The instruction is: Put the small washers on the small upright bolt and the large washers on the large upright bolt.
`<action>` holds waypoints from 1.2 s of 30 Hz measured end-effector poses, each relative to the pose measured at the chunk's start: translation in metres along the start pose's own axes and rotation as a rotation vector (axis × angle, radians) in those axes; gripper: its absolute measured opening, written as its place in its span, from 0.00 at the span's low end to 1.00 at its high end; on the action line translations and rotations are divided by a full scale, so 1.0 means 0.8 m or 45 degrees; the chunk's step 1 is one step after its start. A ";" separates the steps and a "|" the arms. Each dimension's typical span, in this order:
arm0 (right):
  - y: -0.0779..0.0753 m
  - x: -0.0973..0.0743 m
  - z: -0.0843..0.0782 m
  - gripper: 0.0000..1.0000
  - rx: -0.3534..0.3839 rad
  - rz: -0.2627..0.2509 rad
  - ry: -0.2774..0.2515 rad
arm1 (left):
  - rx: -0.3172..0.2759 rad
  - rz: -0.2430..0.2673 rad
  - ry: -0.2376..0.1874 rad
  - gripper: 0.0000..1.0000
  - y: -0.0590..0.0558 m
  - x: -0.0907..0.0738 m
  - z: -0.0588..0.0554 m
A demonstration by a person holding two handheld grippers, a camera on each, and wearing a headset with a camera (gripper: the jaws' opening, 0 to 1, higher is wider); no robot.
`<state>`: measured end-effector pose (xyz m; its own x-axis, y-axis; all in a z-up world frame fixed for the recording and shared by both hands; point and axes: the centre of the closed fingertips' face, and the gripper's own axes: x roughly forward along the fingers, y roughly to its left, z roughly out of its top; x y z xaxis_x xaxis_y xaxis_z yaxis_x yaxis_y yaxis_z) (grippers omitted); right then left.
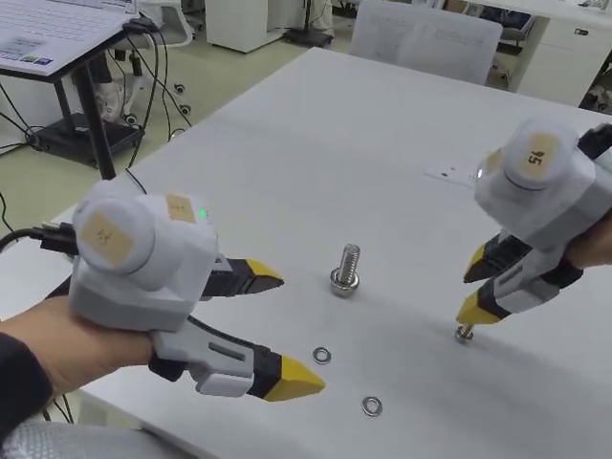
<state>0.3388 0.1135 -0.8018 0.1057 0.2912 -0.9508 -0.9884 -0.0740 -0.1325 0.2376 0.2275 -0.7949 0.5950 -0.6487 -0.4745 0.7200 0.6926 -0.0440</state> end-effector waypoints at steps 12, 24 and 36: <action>0.036 -0.006 0.040 0.33 -0.110 0.036 -0.041 | 0.013 0.000 -0.002 0.68 -0.001 -0.002 0.002; 0.082 0.019 0.052 0.32 -0.168 0.129 -0.034 | 0.022 0.007 -0.016 0.68 0.000 -0.001 0.006; 0.126 0.062 0.038 0.32 -0.155 0.249 0.015 | 0.035 0.011 -0.018 0.68 -0.001 0.001 0.008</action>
<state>0.2414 0.1491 -0.8540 -0.0849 0.2490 -0.9648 -0.9699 -0.2425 0.0228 0.2398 0.2246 -0.7899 0.6059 -0.6472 -0.4625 0.7242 0.6894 -0.0159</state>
